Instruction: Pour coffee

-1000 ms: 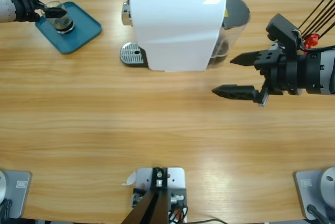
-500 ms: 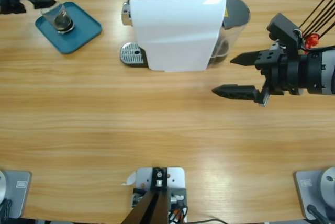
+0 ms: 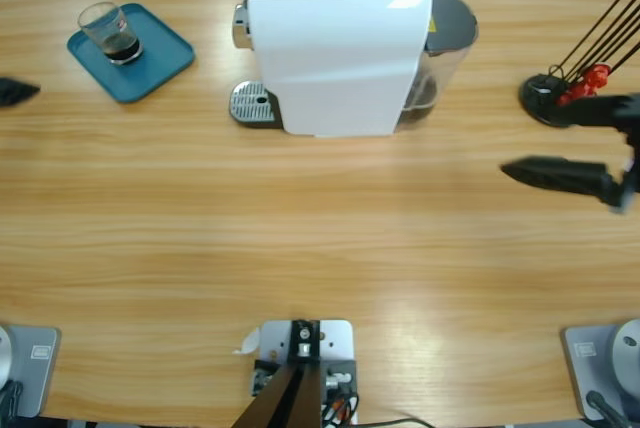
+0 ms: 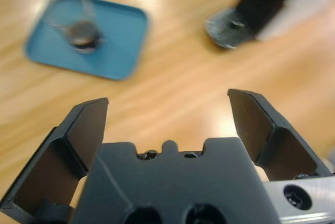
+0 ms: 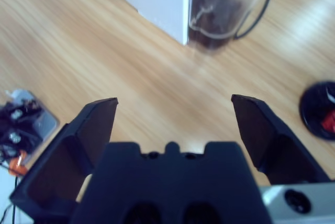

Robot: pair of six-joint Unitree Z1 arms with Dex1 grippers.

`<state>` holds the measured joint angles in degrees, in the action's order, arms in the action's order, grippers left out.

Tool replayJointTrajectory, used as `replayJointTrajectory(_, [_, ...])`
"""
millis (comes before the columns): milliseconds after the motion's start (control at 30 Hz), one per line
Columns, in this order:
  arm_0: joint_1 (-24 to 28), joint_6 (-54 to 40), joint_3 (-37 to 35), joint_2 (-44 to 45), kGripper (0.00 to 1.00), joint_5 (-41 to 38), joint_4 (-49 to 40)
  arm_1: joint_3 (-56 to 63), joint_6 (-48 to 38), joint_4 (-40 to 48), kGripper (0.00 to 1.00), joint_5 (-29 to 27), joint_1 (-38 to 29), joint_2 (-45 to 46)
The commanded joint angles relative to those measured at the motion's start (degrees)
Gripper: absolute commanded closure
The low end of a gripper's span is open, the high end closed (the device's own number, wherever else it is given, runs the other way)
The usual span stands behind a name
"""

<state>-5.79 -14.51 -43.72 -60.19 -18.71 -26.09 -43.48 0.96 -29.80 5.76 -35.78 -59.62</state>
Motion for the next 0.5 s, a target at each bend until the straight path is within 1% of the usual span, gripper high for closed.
replayJointTrajectory(33, [-1.6, 1.6, -1.3, 15.0, 0.018, -9.1, -15.4, -2.0, 0.1, -11.2, 0.000, -3.1, -0.6, 7.6])
replayJointTrajectory(133, [-1.8, 1.4, -0.6, 13.6, 0.013, -12.7, -14.9, -2.9, 0.4, -12.8, 0.000, -4.9, -0.6, 7.8])
replayJointTrajectory(200, [-1.9, 0.9, 0.3, 13.1, 0.013, -12.0, -13.7, -2.8, 0.4, -12.8, 0.000, -5.9, -0.6, 7.8])
replayJointTrajectory(300, [-1.8, 0.8, 1.5, 13.2, 0.013, -12.7, -12.2, -2.8, 0.3, -12.8, 0.000, -5.8, -0.6, 9.8])
replayJointTrajectory(400, [-1.9, 4.6, 4.9, 15.3, 0.014, -12.1, -6.9, -2.8, -0.1, -12.7, 0.000, -5.8, -0.6, 11.8])
replayJointTrajectory(500, [-1.9, 6.0, 4.9, 12.4, 0.018, -11.7, -5.8, -2.7, -0.3, -12.6, 0.000, -5.9, -0.6, 12.9])
